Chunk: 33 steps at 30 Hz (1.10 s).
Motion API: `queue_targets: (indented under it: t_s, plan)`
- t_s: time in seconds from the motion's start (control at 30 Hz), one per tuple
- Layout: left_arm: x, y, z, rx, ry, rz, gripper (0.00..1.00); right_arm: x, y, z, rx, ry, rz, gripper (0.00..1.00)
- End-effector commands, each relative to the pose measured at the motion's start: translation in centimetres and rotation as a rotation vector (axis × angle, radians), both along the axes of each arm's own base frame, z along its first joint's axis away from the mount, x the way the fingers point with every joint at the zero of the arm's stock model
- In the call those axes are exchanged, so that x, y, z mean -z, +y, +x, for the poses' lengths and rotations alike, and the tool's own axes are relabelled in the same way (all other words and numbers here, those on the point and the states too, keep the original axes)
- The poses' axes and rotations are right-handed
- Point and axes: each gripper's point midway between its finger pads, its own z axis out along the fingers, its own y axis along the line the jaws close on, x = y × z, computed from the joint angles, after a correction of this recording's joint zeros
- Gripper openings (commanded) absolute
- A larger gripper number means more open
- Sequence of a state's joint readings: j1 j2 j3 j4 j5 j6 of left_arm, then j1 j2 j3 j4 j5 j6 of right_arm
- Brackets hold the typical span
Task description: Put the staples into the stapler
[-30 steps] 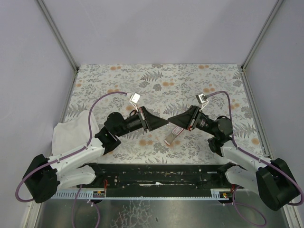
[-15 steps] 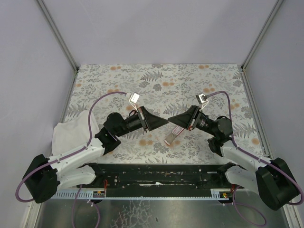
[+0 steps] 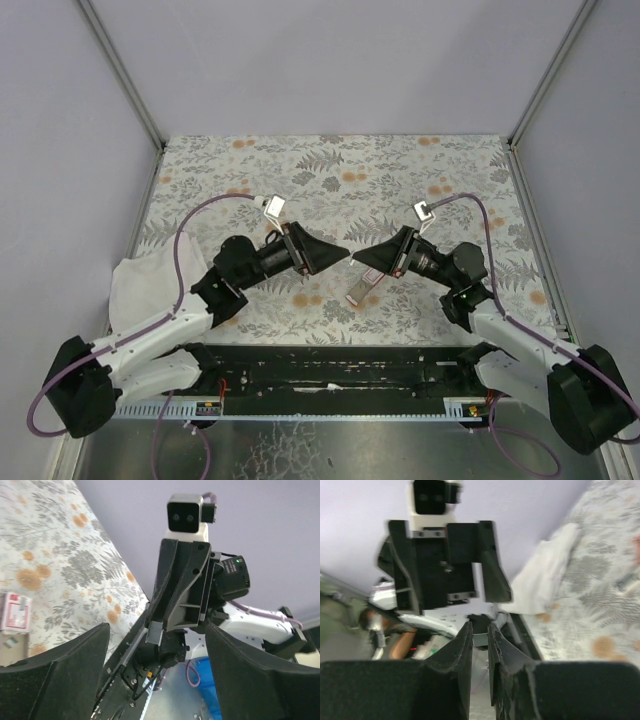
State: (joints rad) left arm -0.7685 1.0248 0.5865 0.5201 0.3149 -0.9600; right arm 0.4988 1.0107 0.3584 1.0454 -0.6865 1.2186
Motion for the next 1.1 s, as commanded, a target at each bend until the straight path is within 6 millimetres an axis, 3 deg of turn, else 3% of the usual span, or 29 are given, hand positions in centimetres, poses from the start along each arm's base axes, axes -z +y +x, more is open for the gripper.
queue_targets:
  t_s: [0.0,0.13,0.23,0.43,0.7,1.07]
  plan:
    - [2.0,3.2,2.3,-0.163,-0.011,0.139,0.8,2.1,-0.4,2.1,0.124,-0.111,-0.259,0.18]
    - [7.9,7.6,6.1,-0.342,0.127,0.347,0.82,5.0,-2.0,3.7,0.22,-0.112,-0.472,0.18]
    - [12.1,10.8,8.1,-0.452,0.219,0.446,0.82,6.3,-2.4,4.0,0.232,-0.095,-0.53,0.18]
    - [16.8,14.4,10.6,-0.589,0.253,0.564,0.82,8.5,-2.1,4.5,0.23,-0.064,-0.58,0.18]
    - [20.4,14.2,13.9,-0.578,0.234,0.626,0.82,10.1,-1.6,4.8,0.216,-0.048,-0.631,0.18]
    - [23.3,13.1,15.1,-0.493,0.2,0.685,0.82,10.6,-1.5,4.5,0.202,-0.041,-0.635,0.19]
